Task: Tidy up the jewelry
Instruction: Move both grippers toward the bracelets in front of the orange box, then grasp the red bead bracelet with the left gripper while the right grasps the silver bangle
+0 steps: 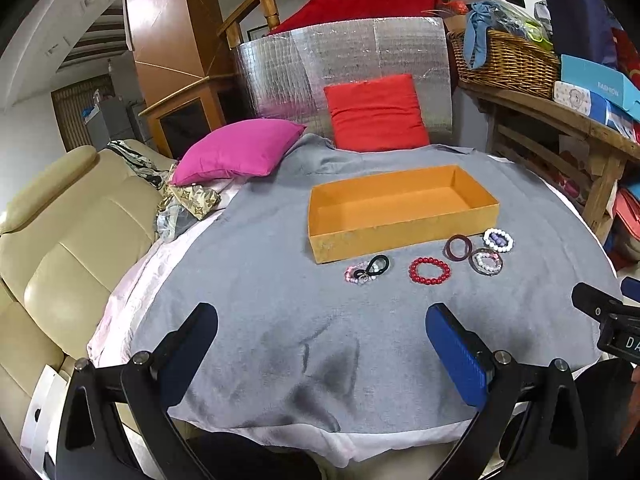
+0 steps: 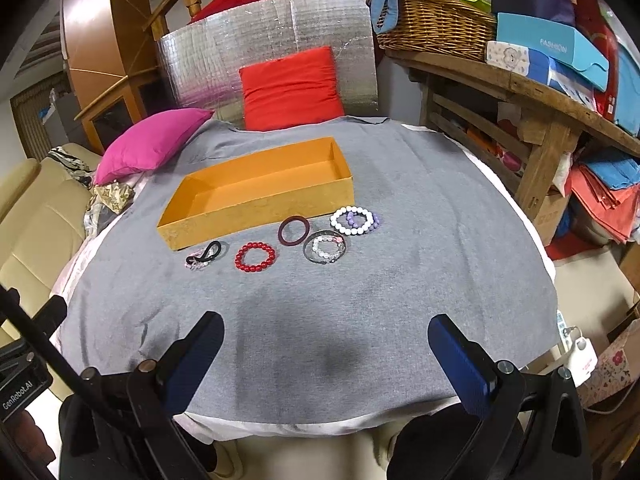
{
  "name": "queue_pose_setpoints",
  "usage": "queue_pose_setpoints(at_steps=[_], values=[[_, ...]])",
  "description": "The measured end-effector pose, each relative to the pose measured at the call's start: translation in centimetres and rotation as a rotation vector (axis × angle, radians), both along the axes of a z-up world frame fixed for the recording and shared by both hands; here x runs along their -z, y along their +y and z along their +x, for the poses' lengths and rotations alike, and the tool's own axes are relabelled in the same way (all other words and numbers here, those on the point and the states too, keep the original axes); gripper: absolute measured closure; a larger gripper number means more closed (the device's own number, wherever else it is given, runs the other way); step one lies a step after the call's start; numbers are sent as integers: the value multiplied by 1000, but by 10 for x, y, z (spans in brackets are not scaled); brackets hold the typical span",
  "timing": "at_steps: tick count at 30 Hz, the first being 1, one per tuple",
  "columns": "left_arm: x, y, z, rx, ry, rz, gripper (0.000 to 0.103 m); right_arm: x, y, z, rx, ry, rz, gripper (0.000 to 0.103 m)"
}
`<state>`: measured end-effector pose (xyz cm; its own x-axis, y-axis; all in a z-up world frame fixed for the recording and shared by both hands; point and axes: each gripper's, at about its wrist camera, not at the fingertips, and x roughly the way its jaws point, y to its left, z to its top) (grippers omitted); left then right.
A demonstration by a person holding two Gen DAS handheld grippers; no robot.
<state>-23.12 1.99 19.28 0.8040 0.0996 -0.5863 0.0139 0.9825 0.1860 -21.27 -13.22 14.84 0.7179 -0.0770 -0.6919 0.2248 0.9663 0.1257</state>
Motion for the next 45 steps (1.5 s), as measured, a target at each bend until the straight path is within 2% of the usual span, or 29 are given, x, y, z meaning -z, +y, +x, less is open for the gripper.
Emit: queue_pose_setpoints(at_steps=[32, 39, 45], values=[[18, -7, 23, 15, 46, 21, 0, 13, 0, 29, -3, 35, 13, 0], [30, -7, 43, 12, 75, 23, 0, 22, -6, 50, 1, 51, 14, 0], [54, -8, 74, 6, 121, 26, 0, 35, -15, 81, 13, 69, 18, 0]])
